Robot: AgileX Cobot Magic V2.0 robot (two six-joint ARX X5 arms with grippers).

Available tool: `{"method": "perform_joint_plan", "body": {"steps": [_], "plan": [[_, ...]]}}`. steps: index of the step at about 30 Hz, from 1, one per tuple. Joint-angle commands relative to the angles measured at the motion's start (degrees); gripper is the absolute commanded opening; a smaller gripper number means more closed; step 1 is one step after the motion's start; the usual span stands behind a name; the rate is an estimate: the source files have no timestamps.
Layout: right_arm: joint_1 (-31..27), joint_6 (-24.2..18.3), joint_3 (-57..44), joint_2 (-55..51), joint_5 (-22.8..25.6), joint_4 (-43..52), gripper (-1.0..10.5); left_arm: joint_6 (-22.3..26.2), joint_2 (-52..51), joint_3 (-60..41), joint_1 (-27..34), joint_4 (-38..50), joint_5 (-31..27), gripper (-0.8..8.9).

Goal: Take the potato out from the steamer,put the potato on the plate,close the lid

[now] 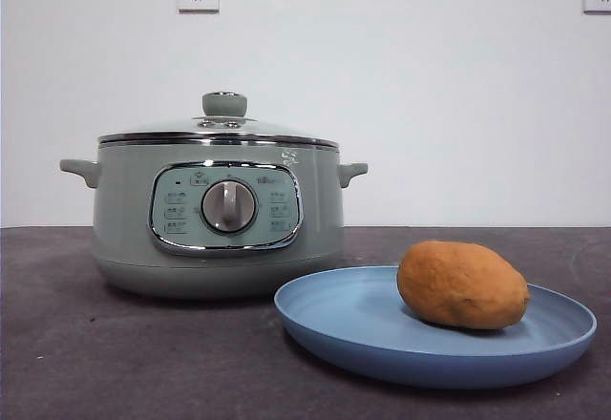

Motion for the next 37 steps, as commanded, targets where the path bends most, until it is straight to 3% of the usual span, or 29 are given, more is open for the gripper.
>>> {"method": "perform_joint_plan", "body": {"steps": [1,9,37], "plan": [[0.04,0.33,0.17,-0.04,0.13,0.2,0.0,-0.37,-0.22,-0.68,0.26,-1.73,-0.35,-0.03],[0.04,0.33,0.17,-0.04,0.15,0.22,0.0,-1.03,-0.22,-0.7,1.4,-6.93,-0.24,-0.03],[-0.17,-0.33,0.17,-0.31,0.2,0.0,0.0,-1.88,-0.2,-0.68,1.62,-9.16,0.13,-0.03]]}}
